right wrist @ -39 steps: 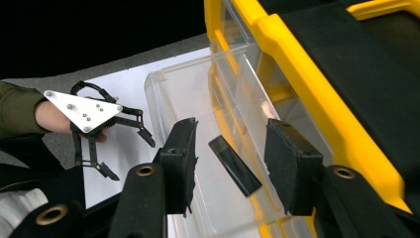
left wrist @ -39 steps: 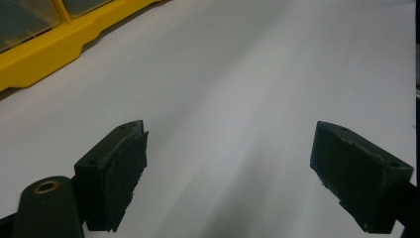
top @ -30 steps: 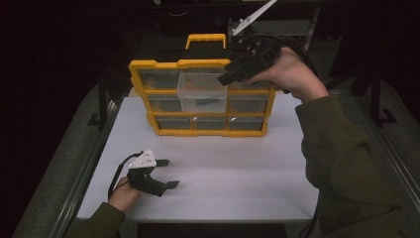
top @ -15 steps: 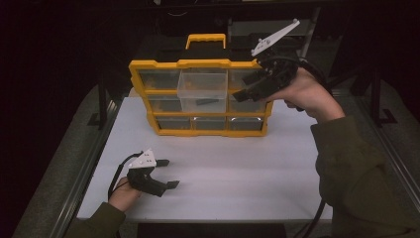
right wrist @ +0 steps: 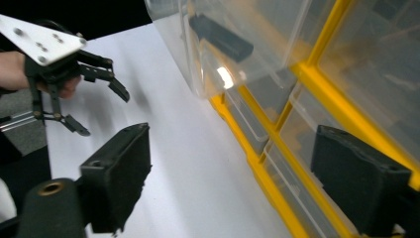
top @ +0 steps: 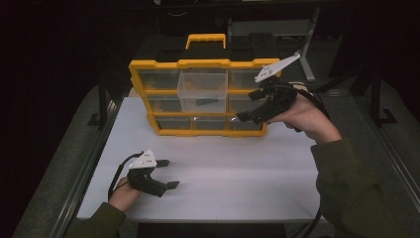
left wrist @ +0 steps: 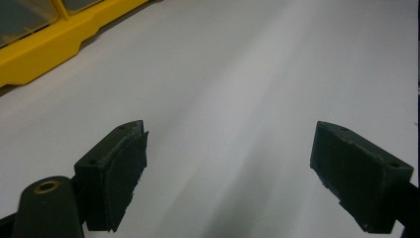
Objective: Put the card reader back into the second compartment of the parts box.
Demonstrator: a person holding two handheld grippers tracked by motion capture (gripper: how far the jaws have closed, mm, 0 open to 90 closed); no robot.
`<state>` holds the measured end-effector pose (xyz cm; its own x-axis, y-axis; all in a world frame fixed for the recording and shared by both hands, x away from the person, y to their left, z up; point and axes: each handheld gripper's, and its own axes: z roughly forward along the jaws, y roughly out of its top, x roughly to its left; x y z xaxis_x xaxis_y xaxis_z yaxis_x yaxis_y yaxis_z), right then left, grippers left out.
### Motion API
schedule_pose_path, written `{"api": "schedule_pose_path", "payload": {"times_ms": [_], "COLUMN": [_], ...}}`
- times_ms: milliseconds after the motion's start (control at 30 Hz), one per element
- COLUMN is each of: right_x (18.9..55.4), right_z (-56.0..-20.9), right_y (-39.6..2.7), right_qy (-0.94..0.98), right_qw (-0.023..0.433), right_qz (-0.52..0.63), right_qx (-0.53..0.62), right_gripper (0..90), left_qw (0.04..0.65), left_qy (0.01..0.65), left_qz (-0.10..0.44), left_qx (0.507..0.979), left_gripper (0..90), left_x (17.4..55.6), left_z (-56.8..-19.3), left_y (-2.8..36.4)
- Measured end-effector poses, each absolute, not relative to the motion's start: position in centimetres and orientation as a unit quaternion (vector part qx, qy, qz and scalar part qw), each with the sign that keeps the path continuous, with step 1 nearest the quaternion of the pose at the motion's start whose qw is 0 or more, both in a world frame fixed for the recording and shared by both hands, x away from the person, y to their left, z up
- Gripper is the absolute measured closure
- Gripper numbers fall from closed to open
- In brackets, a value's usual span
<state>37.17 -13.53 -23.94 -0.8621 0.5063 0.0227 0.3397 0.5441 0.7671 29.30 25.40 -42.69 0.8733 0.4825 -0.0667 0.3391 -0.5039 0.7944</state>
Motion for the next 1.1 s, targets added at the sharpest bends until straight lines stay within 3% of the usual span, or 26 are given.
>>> {"api": "schedule_pose_path", "payload": {"times_ms": [267, 1100], "right_x": [36.2, 33.3], "right_z": [-27.1, -37.1], "right_y": [-13.5, -14.1], "right_qy": [0.871, 0.86], "right_qw": [0.107, 0.108], "right_qz": [0.408, 0.42], "right_qx": [0.251, 0.269], "right_gripper": [0.0, 0.0], "left_qw": [0.438, 0.437], "left_qy": [0.239, 0.241], "left_qz": [0.082, 0.085], "left_qx": [0.863, 0.862], "left_gripper": [14.3, 14.3], "left_x": [29.3, 29.3], "left_z": [-42.7, -42.8], "left_y": [25.4, 25.6]}}
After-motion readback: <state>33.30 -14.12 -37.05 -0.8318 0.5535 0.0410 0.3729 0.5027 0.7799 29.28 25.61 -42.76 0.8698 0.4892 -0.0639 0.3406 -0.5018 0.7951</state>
